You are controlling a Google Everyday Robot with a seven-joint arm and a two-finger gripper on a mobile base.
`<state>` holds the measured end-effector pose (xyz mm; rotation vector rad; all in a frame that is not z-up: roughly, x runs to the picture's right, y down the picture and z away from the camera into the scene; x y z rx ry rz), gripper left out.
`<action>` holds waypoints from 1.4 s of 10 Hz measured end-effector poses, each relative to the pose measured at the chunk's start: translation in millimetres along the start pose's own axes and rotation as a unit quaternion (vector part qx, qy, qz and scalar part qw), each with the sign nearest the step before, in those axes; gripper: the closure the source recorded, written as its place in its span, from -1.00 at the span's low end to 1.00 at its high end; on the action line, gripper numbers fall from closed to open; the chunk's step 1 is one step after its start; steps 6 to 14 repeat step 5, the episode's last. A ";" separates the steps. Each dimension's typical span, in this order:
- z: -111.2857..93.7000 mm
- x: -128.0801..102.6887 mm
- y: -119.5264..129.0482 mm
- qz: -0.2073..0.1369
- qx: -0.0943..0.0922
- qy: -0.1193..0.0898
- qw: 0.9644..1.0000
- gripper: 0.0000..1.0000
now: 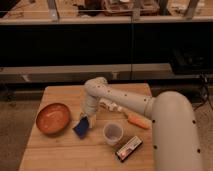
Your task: Wipe the white sponge on the table
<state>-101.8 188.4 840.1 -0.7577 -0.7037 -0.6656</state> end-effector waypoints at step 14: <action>-26.4 10.5 50.7 0.016 0.016 0.028 0.999 1.00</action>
